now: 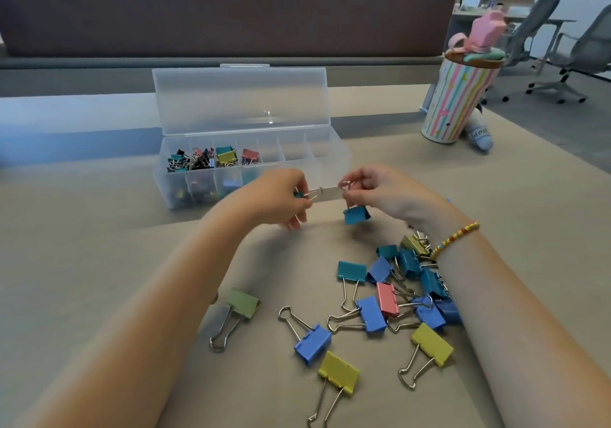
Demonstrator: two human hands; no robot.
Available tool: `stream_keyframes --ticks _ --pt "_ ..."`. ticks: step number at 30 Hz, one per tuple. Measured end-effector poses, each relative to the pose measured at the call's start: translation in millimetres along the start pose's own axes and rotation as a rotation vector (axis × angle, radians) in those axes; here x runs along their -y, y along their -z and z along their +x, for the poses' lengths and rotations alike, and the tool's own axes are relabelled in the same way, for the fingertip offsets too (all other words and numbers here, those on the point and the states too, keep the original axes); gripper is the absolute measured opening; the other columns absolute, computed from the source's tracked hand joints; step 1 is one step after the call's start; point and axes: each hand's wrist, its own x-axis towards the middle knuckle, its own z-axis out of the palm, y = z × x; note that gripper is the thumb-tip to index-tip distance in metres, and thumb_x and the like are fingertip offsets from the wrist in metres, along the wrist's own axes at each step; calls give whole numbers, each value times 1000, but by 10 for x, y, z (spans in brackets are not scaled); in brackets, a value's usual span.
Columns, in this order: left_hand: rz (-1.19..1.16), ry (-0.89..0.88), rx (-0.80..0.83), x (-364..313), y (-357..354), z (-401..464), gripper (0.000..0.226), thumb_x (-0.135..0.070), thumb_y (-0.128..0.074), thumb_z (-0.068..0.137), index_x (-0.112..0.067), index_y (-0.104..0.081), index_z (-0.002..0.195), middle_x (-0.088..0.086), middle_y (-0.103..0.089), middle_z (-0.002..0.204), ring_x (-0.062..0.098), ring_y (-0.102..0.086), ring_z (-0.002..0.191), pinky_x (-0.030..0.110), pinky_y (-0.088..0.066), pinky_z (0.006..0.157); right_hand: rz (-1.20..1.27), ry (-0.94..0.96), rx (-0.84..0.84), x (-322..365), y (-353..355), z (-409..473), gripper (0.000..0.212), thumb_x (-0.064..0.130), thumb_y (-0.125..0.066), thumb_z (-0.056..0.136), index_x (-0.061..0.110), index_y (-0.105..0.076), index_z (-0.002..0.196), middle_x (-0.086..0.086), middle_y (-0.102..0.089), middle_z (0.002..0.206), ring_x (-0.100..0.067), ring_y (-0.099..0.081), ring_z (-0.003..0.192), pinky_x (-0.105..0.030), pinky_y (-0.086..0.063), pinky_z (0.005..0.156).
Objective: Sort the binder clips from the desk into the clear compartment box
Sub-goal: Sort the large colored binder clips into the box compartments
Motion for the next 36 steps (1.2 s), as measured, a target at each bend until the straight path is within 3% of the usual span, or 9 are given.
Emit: stream_keyframes --ticks 5,11,18,21,24,29,32,35,36 --pt "-81 43 48 90 143 -29 13 -13 -47 96 -7 -54 106 4 -66 86 15 -66 74 20 -55 69 91 -45 28 42 -68 17 8 14 -57 92 15 -61 99 3 -69 86 -5 -63 77 -19 -46 65" --pt "-329 85 8 130 306 -93 6 -12 -47 96 -10 -50 91 7 -70 87 14 -70 79 19 -57 67 329 -65 39 31 -63 34 10 10 -53 94 12 -63 90 0 -70 83 -6 -67 70 -15 -50 57" --pt "-309 51 -30 190 339 -91 6 -15 -58 90 -12 -63 92 7 -72 84 11 -71 66 16 -57 64 -27 -153 103 14 -127 47 14 18 -53 95 15 -65 101 -2 -68 93 -9 -61 74 -20 -49 65" --pt "-382 21 -98 162 397 -83 10 -11 -54 92 -12 -61 99 5 -69 82 4 -67 54 12 -53 52 -196 -9 -55 85 -147 83 22 24 -51 96 18 -62 113 5 -60 100 -8 -52 88 -21 -39 76" --pt "-440 11 -109 165 447 -66 15 -8 -49 94 -8 -52 109 9 -68 86 5 -68 58 13 -54 54 -3 165 -115 330 -163 152 20 26 -50 96 22 -62 111 12 -60 88 1 -52 77 -11 -38 62" --pt "-475 -44 -273 222 594 -15 13 -11 -51 94 -10 -47 106 4 -67 82 1 -68 58 11 -52 52 81 269 -154 672 -339 409 6 17 -56 93 14 -61 94 7 -59 74 1 -52 62 -1 -37 49" --pt "-453 -72 -403 323 692 40 6 -15 -51 94 -15 -47 98 5 -66 86 7 -68 71 17 -57 62 245 254 -234 769 -405 614 3 11 -57 92 10 -59 93 4 -58 71 5 -53 53 -5 -37 47" --pt "-120 -50 -581 540 726 119 9 -20 -47 96 -15 -51 103 4 -63 102 21 -61 97 36 -53 85 241 223 -340 802 -401 838 12 11 -55 93 4 -62 100 -1 -60 80 2 -50 60 -7 -38 52" --pt "-48 -32 -614 605 722 134 14 -20 -46 96 -13 -54 106 4 -62 105 21 -58 101 35 -49 87 180 214 -326 810 -411 906 16 11 -54 94 2 -63 103 -3 -60 84 1 -48 62 -8 -38 54"
